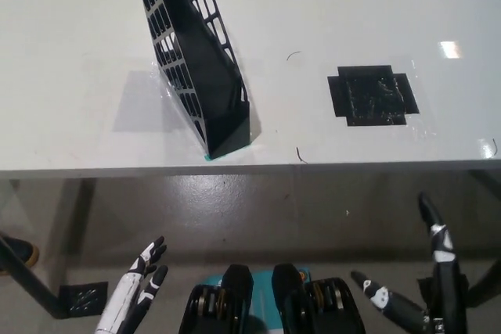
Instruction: A notebook is kept standing on the table on the right hand side and a black shelf is kept on the left hand side and the robot uses its right hand to grab the notebook and places it in the shelf
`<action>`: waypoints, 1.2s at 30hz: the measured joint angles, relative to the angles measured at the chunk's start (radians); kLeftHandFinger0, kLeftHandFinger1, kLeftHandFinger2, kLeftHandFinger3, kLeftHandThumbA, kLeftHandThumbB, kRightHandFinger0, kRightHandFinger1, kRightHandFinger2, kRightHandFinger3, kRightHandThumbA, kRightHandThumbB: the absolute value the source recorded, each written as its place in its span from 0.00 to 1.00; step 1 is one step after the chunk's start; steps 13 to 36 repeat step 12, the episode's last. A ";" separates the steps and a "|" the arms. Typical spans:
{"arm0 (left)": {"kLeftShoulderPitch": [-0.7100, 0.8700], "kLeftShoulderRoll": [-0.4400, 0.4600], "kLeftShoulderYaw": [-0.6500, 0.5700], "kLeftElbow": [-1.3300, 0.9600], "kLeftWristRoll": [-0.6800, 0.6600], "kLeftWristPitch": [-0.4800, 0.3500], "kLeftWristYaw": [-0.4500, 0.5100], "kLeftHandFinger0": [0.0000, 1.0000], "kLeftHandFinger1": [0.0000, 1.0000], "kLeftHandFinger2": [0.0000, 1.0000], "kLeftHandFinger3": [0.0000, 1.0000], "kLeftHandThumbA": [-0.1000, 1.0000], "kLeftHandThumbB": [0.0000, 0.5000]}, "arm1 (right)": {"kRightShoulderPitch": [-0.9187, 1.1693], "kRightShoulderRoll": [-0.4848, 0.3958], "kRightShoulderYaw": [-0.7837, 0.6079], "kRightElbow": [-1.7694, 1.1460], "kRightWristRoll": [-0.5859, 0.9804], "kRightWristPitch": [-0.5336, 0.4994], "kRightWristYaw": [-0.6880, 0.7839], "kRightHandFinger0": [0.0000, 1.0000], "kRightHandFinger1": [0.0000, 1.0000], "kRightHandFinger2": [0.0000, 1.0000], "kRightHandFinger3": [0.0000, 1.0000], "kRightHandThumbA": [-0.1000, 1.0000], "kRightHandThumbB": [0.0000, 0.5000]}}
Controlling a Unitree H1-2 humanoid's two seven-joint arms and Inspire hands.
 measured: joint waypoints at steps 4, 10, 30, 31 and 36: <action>0.000 0.000 0.005 0.005 0.000 -0.007 0.000 1.00 1.00 1.00 1.00 1.00 0.27 | -0.008 0.008 0.000 0.096 0.035 -0.011 0.019 1.00 1.00 1.00 1.00 1.00 0.57; -0.003 0.000 0.012 0.029 0.000 -0.024 0.001 1.00 1.00 1.00 1.00 1.00 0.27 | -0.039 0.013 0.000 0.206 0.071 -0.020 0.038 1.00 1.00 1.00 1.00 1.00 0.59; -0.003 0.000 0.014 0.030 -0.001 -0.027 0.001 1.00 1.00 1.00 1.00 1.00 0.26 | -0.044 0.013 0.000 0.221 0.077 -0.021 0.042 1.00 1.00 1.00 1.00 1.00 0.61; -0.003 0.000 0.014 0.030 -0.001 -0.027 0.001 1.00 1.00 1.00 1.00 1.00 0.26 | -0.044 0.013 0.000 0.221 0.077 -0.021 0.042 1.00 1.00 1.00 1.00 1.00 0.61; -0.003 0.000 0.014 0.030 -0.001 -0.027 0.001 1.00 1.00 1.00 1.00 1.00 0.26 | -0.044 0.013 0.000 0.221 0.077 -0.021 0.042 1.00 1.00 1.00 1.00 1.00 0.61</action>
